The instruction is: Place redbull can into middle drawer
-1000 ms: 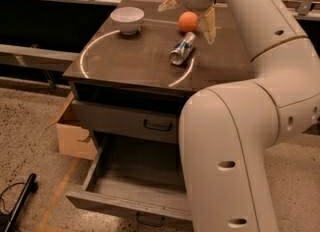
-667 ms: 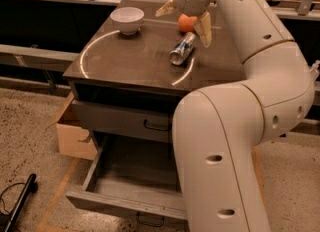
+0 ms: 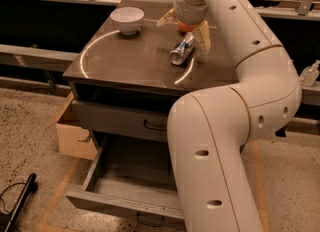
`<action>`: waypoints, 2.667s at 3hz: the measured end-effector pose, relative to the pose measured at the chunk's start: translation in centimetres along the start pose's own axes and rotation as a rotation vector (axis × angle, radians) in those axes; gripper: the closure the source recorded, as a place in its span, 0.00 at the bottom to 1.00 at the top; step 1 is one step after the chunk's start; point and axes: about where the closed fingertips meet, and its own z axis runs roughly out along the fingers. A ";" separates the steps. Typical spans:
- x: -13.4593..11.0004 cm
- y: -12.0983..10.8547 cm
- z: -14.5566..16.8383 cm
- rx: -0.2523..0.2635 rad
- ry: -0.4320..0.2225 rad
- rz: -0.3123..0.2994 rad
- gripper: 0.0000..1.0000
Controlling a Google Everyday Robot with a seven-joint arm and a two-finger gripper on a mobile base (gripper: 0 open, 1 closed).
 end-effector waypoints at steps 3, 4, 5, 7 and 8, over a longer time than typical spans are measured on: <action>-1.1 -0.4 2.2 -0.032 -0.044 -0.051 0.56; -1.0 -0.2 1.3 -0.031 -0.035 -0.045 0.78; -0.9 1.1 -2.1 -0.001 -0.021 0.011 0.99; -1.7 1.5 -12.7 0.254 0.103 0.176 1.00; -2.4 3.9 -19.8 0.390 0.254 0.231 1.00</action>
Offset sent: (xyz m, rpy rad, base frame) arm -0.0118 -0.0028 -0.0084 -0.0588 0.1884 0.0803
